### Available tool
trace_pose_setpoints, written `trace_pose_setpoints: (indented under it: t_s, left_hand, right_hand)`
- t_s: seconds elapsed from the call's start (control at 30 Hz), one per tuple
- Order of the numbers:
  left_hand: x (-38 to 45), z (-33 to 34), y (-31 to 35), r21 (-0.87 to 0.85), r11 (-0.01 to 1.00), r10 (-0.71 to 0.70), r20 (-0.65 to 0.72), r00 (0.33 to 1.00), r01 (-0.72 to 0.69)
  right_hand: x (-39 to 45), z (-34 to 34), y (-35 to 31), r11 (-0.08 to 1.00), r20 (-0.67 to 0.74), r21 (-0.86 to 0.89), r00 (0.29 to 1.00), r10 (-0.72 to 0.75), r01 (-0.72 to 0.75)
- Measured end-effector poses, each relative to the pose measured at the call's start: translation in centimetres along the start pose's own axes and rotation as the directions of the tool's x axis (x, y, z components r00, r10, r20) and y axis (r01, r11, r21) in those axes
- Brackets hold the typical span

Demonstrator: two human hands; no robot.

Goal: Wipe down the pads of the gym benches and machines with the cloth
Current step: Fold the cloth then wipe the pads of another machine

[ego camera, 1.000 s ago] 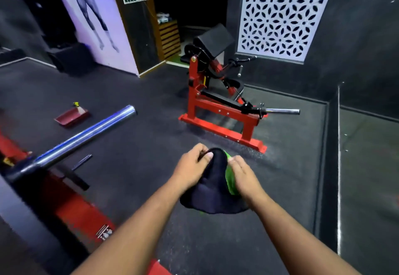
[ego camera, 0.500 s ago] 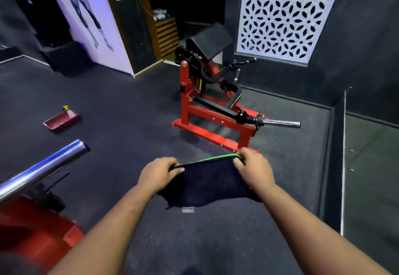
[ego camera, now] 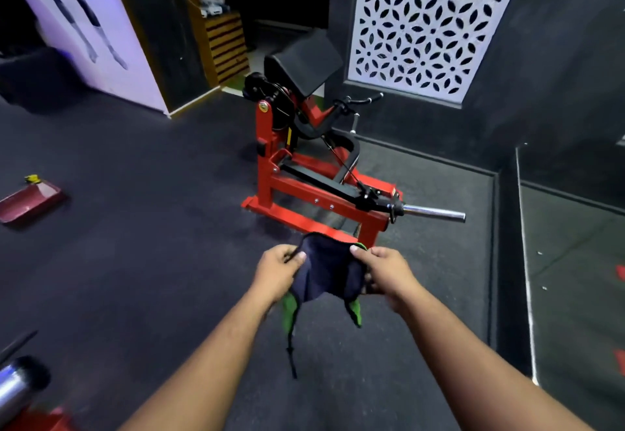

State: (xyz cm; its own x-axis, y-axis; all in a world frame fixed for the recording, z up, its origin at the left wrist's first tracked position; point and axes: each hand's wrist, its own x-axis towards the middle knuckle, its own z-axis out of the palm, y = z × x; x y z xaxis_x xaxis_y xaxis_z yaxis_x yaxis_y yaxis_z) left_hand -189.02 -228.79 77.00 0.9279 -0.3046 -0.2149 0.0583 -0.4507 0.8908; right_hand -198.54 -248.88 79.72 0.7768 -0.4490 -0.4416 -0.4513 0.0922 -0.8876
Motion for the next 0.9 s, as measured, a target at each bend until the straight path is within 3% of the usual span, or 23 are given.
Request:
trace_pose_setpoints:
  t_s: [0.1, 0.27, 0.33, 0.43, 0.5, 0.53, 0.6, 0.67, 0.73, 0.77, 0.9]
  left_hand:
    - [1.4, 1.5, 2.0, -0.161, 0.986, 0.06, 0.174, 0.983, -0.032]
    - [4.6, 3.4, 4.1, -0.06, 0.994, 0.097, 0.147, 0.984, -0.089]
    - [6.2, 3.5, 5.0, 0.047, 0.989, 0.132, 0.137, 0.982, -0.139]
    - [9.3, 3.7, 6.4, 0.352, 0.908, 0.198, 0.117, 0.973, -0.227]
    - [11.6, 3.5, 7.4, 0.416, 0.885, 0.208, 0.046, 0.977, -0.208]
    - [12.9, 3.1, 7.8, 0.425, 0.885, 0.205, 0.015, 0.979, -0.191]
    - [15.4, 2.2, 8.8, 0.454, 0.872, 0.218, -0.021, 0.976, -0.185]
    - [17.6, 1.1, 9.9, 0.481, 0.854, 0.243, -0.033, 0.969, -0.198]
    - [19.2, -0.5, 10.9, 0.48, 0.85, 0.268, -0.043, 0.962, -0.216]
    - [20.0, -1.5, 11.2, 0.461, 0.86, 0.271, -0.049, 0.961, -0.219]
    - [23.6, -7.3, 11.1, 0.459, 0.863, 0.297, -0.12, 0.947, -0.212]
  right_hand:
    - [1.8, 2.1, -1.5, 0.99, 0.077, 0.134, 0.997, 0.023, -0.033]
    - [7.4, 3.5, -3.3, 0.987, 0.072, 0.157, 0.997, 0.017, -0.028]
    - [9.9, 3.7, -3.9, 0.985, 0.09, 0.168, 0.996, 0.022, -0.037]
    - [13.1, 3.2, -5.7, 0.978, 0.186, 0.184, 0.981, 0.058, -0.093]
    - [15.4, 2.4, -7.2, 0.997, 0.241, 0.052, 0.969, 0.05, -0.064]
    - [16.7, 2.1, -7.7, 0.996, 0.219, -0.085, 0.976, -0.013, 0.032]
    - [20.0, 1.4, -8.5, 0.86, 0.131, -0.396, 0.947, -0.293, 0.321]
    - [23.1, 1.0, -9.2, 0.647, 0.286, -0.462, 0.793, -0.539, 0.606]
    - [25.6, 1.1, -10.3, 0.423, 0.512, -0.487, 0.642, -0.571, 0.764]
    - [26.8, 1.5, -11.2, 0.303, 0.585, -0.539, 0.609, -0.536, 0.786]
    - [31.6, 2.9, -14.4, -0.055, 0.685, -0.666, 0.58, -0.442, 0.744]
